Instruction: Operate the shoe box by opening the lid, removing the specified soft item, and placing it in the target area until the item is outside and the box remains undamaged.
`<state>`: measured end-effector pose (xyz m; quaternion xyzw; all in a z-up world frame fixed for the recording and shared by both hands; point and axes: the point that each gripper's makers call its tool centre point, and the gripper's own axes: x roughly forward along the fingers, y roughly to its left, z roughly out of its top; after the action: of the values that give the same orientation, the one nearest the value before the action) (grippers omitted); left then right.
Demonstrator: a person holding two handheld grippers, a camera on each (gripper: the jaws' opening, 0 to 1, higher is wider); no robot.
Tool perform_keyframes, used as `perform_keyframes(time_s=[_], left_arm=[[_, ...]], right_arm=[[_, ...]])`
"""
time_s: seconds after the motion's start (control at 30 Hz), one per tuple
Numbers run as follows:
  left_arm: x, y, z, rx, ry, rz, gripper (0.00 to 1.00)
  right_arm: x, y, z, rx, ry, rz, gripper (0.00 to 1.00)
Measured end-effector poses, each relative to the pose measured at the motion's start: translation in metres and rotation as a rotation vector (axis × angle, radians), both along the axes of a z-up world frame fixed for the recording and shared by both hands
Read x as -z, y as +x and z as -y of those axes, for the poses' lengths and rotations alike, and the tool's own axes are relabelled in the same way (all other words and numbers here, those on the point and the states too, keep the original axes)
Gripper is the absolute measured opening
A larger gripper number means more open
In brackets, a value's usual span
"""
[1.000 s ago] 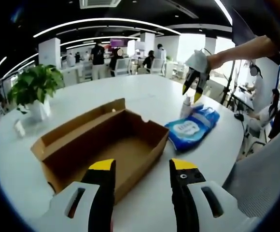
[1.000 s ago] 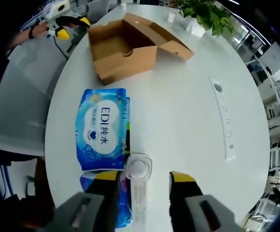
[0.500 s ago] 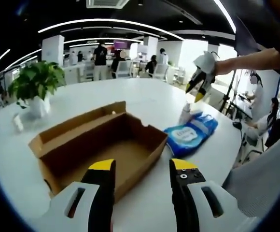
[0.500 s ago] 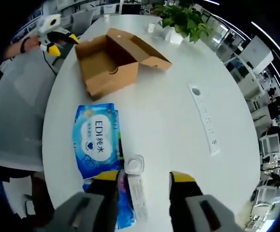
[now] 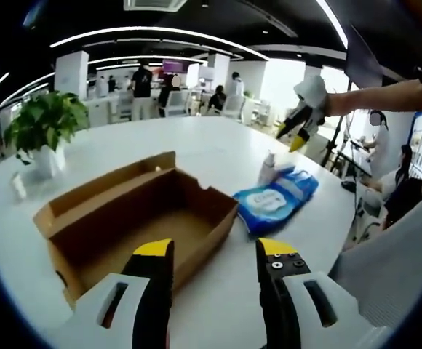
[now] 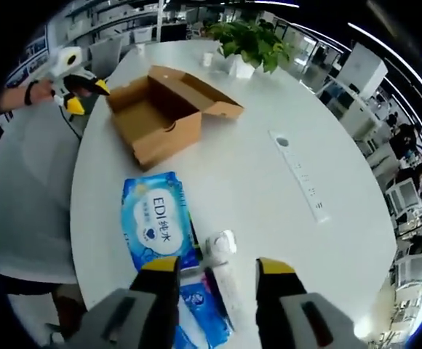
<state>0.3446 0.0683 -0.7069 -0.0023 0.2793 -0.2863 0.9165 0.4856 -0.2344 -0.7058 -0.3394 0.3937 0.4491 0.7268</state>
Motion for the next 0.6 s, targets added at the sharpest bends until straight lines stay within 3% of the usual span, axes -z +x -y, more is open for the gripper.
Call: perform_keyframes(time_s=[0.27, 0.6], left_arm=[[-0.006, 0.0, 0.005, 0.016, -0.007, 0.017, 0.46], [-0.006, -0.004, 0.015, 0.053, -0.008, 0.02, 0.45]], right_arm=[[-0.022, -0.007, -0.007, 0.153, 0.164, 0.071, 0.39], [-0.048, -0.022, -0.003, 0.37, 0.407, 0.106, 0.4]])
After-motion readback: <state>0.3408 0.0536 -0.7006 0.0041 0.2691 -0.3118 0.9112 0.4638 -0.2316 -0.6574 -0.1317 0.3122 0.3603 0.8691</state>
